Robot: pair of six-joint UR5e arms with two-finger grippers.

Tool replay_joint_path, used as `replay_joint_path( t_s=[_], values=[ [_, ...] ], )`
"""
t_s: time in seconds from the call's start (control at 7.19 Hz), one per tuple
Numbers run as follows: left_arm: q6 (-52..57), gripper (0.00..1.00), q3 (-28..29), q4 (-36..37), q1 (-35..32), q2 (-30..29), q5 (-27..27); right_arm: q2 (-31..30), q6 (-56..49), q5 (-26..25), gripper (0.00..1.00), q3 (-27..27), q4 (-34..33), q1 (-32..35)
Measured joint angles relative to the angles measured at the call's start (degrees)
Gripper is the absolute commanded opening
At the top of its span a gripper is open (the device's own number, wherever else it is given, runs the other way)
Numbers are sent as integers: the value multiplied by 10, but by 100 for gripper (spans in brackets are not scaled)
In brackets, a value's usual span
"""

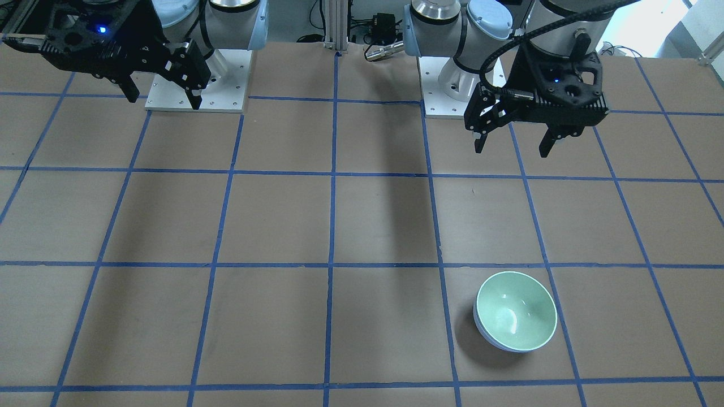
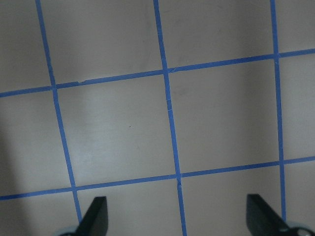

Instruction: Stack green bowl on blue bowl

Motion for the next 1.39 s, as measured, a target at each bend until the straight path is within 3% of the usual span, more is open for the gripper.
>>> replay_joint_path(
  t_s=[0.56, 1.39],
  values=[
    [21, 100, 11, -6, 20, -2, -36, 0, 0, 0, 100, 0, 0, 0],
    [16, 100, 12, -41, 24, -10, -37, 0, 0, 0, 100, 0, 0, 0]
  ],
)
